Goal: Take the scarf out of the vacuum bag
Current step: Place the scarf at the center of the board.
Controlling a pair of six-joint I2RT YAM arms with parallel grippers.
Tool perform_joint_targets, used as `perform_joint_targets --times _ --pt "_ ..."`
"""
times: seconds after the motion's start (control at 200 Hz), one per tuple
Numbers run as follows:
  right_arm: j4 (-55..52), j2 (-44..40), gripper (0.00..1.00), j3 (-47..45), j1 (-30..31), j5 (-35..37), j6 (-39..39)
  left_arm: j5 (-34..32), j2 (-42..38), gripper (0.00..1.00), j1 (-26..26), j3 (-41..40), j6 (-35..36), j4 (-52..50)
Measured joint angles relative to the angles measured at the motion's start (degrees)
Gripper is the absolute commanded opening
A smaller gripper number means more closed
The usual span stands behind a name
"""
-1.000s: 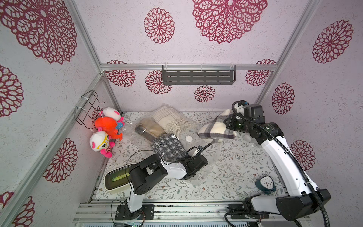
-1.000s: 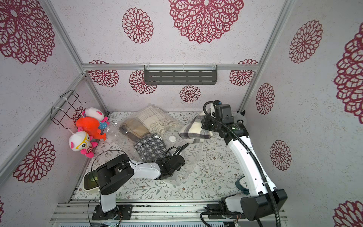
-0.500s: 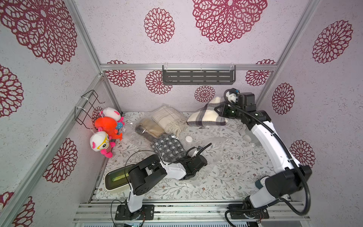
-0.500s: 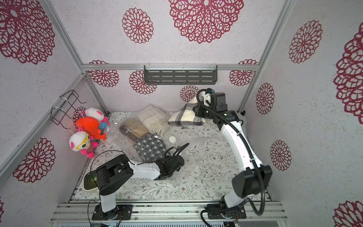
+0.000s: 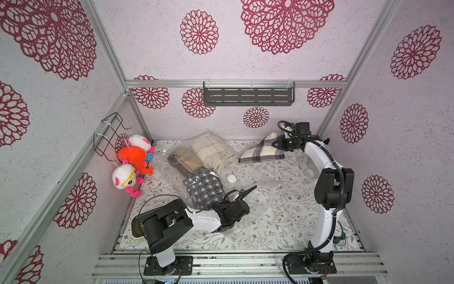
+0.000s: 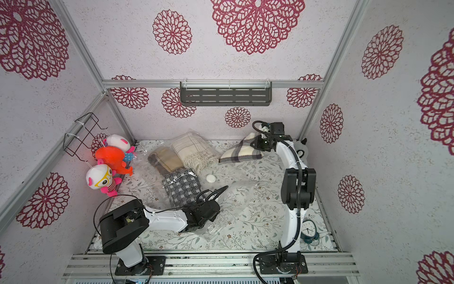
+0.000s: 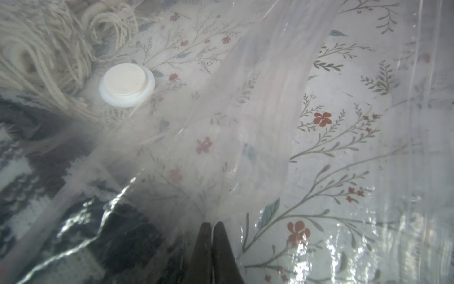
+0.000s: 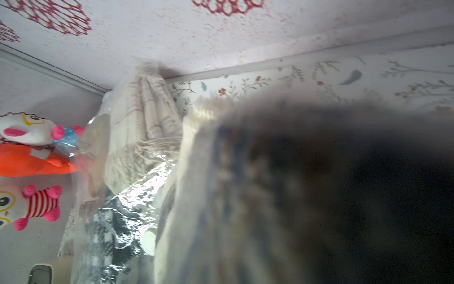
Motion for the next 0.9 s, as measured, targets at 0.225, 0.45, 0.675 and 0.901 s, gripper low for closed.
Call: perform_joint_targets --times 0.225,0.45,0.675,0.901 --pt "-5.2 1.4 0.00 -1.6 -5.7 -1.2 -6.1 0.2 -0.8 0.00 0.0 -0.7 0.5 0.4" --pt "-8.4 0.4 0.01 -2.9 -6.6 1.7 -10.5 0.2 -1.6 0.00 0.0 -1.7 0.7 1.3" --pt "-12.6 3.4 0.15 2.9 -5.3 9.2 -12.0 0.2 -1.6 0.00 0.0 -1.7 0.9 1.4" --pt "-14.6 7.0 0.46 7.5 -2.7 18.5 -11.9 0.2 -1.6 0.00 0.0 -1.7 0.9 1.4"
